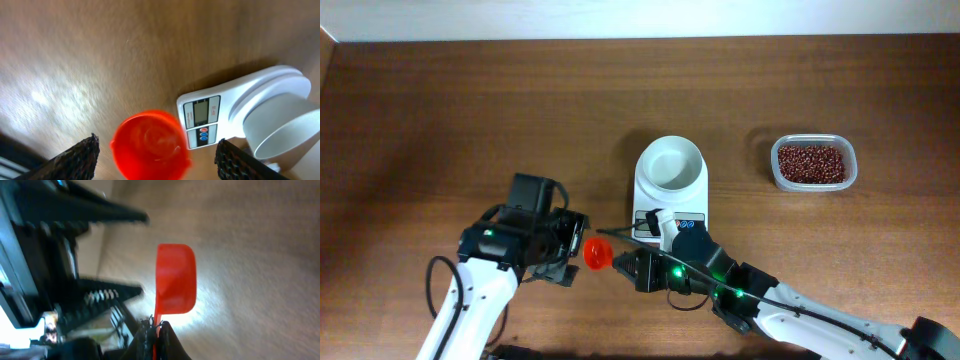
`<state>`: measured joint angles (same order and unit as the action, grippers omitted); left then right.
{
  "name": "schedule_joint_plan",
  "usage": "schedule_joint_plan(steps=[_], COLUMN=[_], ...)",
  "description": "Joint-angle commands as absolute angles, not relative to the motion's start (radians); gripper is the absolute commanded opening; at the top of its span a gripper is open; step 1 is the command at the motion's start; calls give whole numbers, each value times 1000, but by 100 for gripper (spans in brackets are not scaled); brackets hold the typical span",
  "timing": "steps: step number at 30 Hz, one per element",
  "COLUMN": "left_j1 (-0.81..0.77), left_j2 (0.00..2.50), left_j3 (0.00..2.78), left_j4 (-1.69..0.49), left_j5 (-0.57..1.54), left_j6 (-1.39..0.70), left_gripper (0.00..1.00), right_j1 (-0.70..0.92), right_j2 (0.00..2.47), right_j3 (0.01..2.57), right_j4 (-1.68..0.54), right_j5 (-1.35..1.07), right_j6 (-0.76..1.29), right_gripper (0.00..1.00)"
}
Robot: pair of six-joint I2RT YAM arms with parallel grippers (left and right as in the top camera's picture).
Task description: Scoop and weigh 50g on scale
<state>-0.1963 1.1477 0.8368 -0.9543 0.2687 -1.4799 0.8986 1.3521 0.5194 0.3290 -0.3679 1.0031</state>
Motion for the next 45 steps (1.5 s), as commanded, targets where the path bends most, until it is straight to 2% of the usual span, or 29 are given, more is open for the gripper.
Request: schedule_joint_plan(steps=[1, 6, 10, 12, 15, 16, 17, 19, 20, 21, 22, 23, 34, 45], left_j1=[-138, -112, -113, -113, -115, -121, -130, -157, -175, -200, -224, -258, -596, -739], left_j2=[1076, 984, 933, 929, 931, 931, 931, 931, 931, 931, 931, 931, 1031, 1244], left_j3=[839, 839, 839, 839, 839, 839, 839, 839, 839, 839, 839, 839, 839, 839], left_j4=[-955, -951, -948, -948, -948, -948, -947, -936, -928, -912, -896, -870, -641, -475], left_j5=[243, 237, 211, 209, 213, 212, 213, 213, 213, 213, 212, 212, 55, 29], left_j6=[-1145, -999, -970, -970, -924, -915, -910, -910, -909, -910, -910, -910, -910, -839], left_gripper=[79, 82, 92, 93, 88, 84, 75, 43, 35, 20, 13, 0, 0, 0], right_j1=[900, 825, 748, 712, 650, 621, 596, 542, 514, 486, 467, 446, 397, 397], right_j2=[1281, 1108, 916, 826, 690, 642, 608, 544, 518, 495, 483, 473, 471, 471], right_j3=[528, 528, 528, 528, 528, 528, 528, 527, 527, 528, 527, 527, 527, 527], right_j4=[239, -25, -139, -166, -249, -285, -315, -380, -406, -434, -448, -461, -476, -532], right_j5=[-412, -415, -469, -497, -497, -496, -493, -485, -486, -486, -486, -487, -518, -557], right_j6=[943, 919, 904, 889, 890, 889, 889, 883, 865, 863, 863, 863, 924, 924], right_gripper=[4, 4, 4, 4, 4, 4, 4, 4, 4, 4, 4, 4, 4, 4])
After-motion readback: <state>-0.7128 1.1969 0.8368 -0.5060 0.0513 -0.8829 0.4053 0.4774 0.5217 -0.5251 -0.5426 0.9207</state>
